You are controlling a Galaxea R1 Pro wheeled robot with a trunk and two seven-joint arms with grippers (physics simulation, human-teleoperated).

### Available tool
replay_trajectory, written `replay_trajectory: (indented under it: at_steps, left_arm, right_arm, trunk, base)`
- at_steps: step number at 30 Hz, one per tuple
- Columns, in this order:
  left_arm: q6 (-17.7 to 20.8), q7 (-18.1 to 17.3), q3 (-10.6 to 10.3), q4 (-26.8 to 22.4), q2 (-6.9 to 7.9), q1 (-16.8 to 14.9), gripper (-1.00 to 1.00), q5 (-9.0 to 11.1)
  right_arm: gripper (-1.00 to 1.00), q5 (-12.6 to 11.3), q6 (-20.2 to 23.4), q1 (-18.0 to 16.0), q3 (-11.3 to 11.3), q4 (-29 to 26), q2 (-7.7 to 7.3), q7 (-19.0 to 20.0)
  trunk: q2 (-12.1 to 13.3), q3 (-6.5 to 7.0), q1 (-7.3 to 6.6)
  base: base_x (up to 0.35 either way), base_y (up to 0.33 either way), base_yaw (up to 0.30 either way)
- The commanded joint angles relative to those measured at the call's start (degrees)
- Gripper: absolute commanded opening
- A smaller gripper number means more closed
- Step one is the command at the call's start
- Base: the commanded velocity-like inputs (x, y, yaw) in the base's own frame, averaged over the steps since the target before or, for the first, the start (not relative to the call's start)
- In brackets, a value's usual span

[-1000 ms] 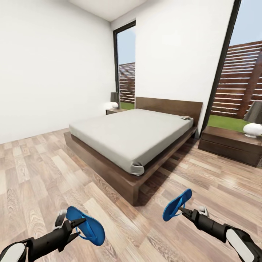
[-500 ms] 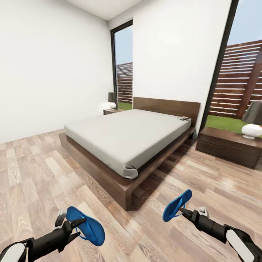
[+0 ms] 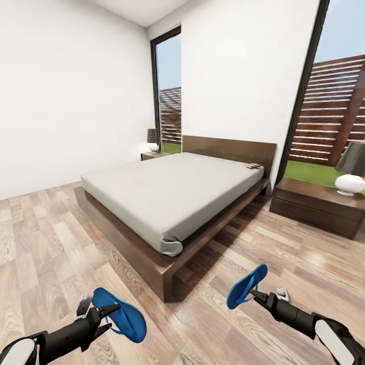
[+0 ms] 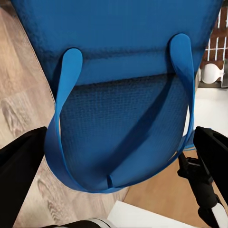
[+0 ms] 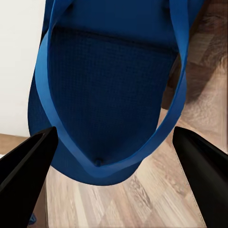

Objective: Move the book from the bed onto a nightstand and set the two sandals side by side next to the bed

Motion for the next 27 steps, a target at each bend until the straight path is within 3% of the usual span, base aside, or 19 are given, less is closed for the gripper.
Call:
replay_trajectory:
  at_steps: [1, 27]
  left_arm:
    - [0.28, -0.18, 0.08, -0.03, -0.01, -0.03, -1.0, 0.07]
    - [0.28, -0.18, 0.17, 0.05, 0.06, -0.03, -1.0, 0.02]
  right_arm:
    - [-1.0, -0.65, 0.33, -0.04, 0.17, 0.01, -0.05, -0.05]
    - [-1.0, -0.61, 0.25, -0.04, 0.01, 0.01, -0.07, -0.3]
  trunk:
    - [-0.03, -0.06, 0.0]
    - [-0.03, -0.06, 0.0]
  base:
    - [0.163, -0.163, 0.0]
    - [0.16, -0.098, 0.0]
